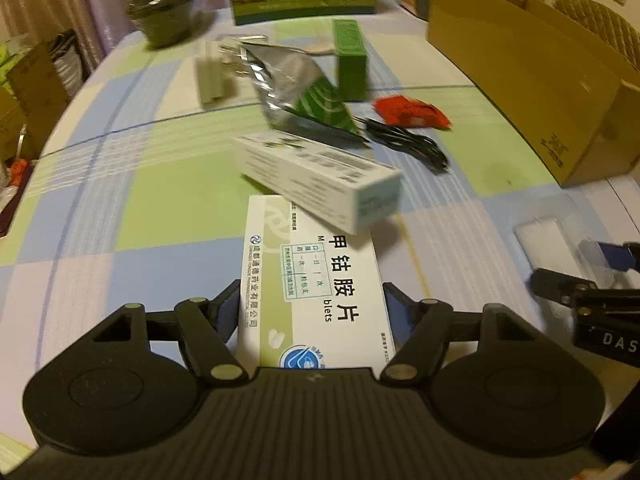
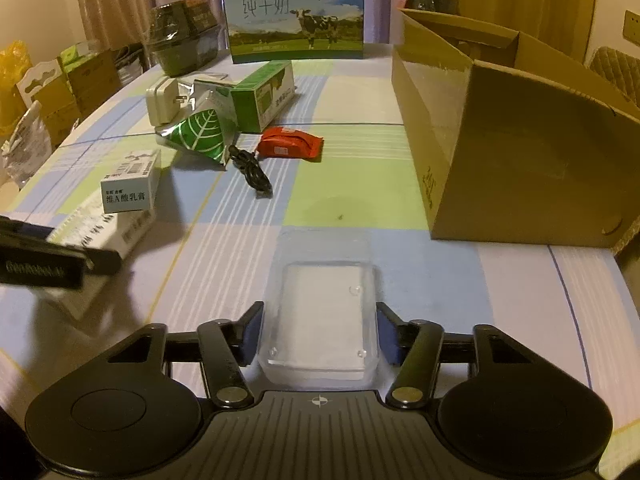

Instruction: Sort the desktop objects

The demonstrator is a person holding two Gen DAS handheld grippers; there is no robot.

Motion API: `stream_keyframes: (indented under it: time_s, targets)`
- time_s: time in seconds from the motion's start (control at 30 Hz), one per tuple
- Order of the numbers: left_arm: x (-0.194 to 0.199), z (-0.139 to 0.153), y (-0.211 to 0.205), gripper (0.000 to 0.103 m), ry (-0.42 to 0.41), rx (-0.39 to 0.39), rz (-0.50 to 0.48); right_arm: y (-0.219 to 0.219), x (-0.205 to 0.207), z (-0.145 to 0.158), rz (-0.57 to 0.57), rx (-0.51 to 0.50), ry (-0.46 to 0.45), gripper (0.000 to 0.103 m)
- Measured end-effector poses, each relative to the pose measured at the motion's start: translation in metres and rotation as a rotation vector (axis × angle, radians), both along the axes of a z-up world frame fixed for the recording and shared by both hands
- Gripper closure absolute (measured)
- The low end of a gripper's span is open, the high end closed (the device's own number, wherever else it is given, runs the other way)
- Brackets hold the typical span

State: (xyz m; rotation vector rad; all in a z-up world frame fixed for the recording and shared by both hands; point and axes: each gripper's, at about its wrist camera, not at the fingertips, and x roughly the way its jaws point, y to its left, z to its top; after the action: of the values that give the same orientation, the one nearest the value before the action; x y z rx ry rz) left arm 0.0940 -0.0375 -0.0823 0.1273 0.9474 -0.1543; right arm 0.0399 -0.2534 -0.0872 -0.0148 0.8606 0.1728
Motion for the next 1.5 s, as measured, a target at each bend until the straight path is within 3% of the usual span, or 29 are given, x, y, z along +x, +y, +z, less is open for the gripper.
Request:
stream_keyframes:
  time_s: [0.37,0.6,0.8,1.03,1.1,1.5]
  targets:
    - [-0.01,0.018,0.03,0.036,-0.032,-0.004,0.097,0.006,-0.005,0.001,0.02,-0.005,0.006,0.049]
    - [-0.016,0.003,0.03,0.035,0.013,-0.017,0.1,0.007,-0.005,0.003,0.019,-0.02,0.003,0.038]
    - [-0.01,-0.006,0.03,0.035,0.031,-0.007,0.102,0.008,-0.004,0.002,0.02,-0.027,0.002,0.036]
    - [-0.002,-0.009,0.033,0.034,0.011,-0.017,0.113,0.011,-0.004,0.0,0.028,-0.034,0.015,0.037]
    - [-0.001,-0.009,0.032,0.035,0.009,-0.018,0.114,0.011,-0.004,0.0,0.027,-0.038,0.016,0.049]
    - [-0.02,0.017,0.037,0.036,-0.032,-0.041,0.134,0.012,-0.014,0.028,0.035,-0.011,-0.054,0.049]
